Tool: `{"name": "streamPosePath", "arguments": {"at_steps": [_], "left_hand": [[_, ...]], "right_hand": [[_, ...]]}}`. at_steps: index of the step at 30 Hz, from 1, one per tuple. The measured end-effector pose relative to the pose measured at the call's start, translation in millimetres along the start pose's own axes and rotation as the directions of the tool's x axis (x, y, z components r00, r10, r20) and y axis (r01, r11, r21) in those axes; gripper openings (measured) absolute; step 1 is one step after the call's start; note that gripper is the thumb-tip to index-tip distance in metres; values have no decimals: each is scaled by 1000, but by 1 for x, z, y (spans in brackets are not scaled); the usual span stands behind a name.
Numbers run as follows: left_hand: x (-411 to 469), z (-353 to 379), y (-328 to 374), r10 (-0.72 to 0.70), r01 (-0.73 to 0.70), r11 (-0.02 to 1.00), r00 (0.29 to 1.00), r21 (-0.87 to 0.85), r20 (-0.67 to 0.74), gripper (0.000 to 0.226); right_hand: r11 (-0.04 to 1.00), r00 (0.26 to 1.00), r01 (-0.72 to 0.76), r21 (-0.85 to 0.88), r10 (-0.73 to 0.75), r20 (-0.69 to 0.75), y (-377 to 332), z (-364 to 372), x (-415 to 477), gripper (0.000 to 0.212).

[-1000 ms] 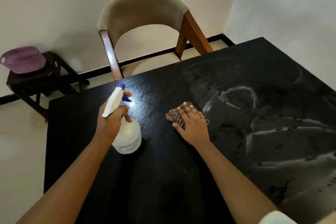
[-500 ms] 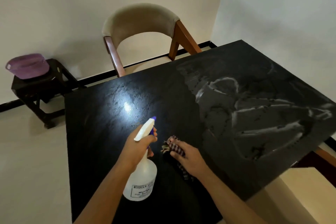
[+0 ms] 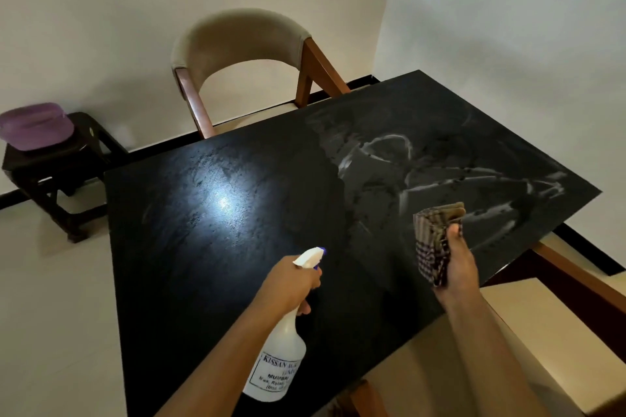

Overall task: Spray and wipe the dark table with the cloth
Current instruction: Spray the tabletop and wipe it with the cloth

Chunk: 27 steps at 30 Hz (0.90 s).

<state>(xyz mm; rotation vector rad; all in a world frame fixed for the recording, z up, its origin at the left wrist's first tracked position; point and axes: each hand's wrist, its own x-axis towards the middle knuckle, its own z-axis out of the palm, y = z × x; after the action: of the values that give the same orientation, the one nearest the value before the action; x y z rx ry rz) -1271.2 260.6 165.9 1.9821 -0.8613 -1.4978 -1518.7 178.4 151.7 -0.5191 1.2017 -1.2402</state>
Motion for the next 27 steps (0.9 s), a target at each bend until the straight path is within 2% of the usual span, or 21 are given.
{"name": "streamPosePath", "arguments": {"at_steps": [2, 4, 6, 7, 8, 9, 11, 12, 13, 15, 19, 21, 23, 27], "left_hand": [[2, 10, 4, 4, 0, 997, 999, 75, -51, 18], [2, 15, 7, 47, -34, 994, 992, 106, -116, 15], [-2, 15, 5, 109, -99, 993, 979, 61, -171, 10], [-6, 12, 4, 144, -146, 989, 970, 6, -194, 9], [-8, 10, 2, 181, -196, 979, 960, -51, -215, 11], [-9, 9, 1, 221, -250, 963, 946, -100, -239, 15], [-7, 7, -2, 295, -355, 919, 907, -170, -300, 27], [-5, 5, -2, 328, -400, 898, 886, -182, -328, 31], [-4, 3, -3, 364, -444, 879, 862, -175, -353, 33], [0, -1, -3, 433, -516, 846, 812, -134, -392, 33], [11, -6, -1, 522, -617, 779, 736, -109, -431, 41], [15, -5, 0, 546, -643, 760, 710, -93, -444, 48], [16, -3, -1, 564, -660, 747, 691, -77, -451, 54], [18, -2, -8, 615, -712, 700, 639, -52, -462, 54]], "right_hand": [[995, 998, 58, -80, -56, 18, -4, -6, 2, 67], [955, 993, 115, -273, -103, 58, 2, -8, 6, 40], [817, 977, 212, -537, -169, 128, 17, -1, 4, 25], [707, 943, 332, -625, -243, 226, 26, 5, 1, 26], [567, 876, 482, -668, -306, 373, 38, 10, 0, 28], [400, 787, 617, -678, -297, 541, 54, 14, 4, 32], [40, 631, 774, -631, -118, 767, 88, 20, 17, 44], [-91, 574, 812, -577, -51, 817, 102, 25, 26, 48], [-170, 537, 829, -533, -24, 843, 112, 31, 37, 51], [-211, 538, 823, -528, -12, 843, 114, 50, 64, 57], [-203, 701, 689, -696, -57, 711, 98, 84, 130, 57], [-224, 737, 639, -735, -94, 669, 98, 89, 133, 59], [-249, 682, 693, -676, -76, 727, 105, 80, 109, 61], [-234, 427, 889, -394, 113, 897, 120, 27, 32, 63]]}}
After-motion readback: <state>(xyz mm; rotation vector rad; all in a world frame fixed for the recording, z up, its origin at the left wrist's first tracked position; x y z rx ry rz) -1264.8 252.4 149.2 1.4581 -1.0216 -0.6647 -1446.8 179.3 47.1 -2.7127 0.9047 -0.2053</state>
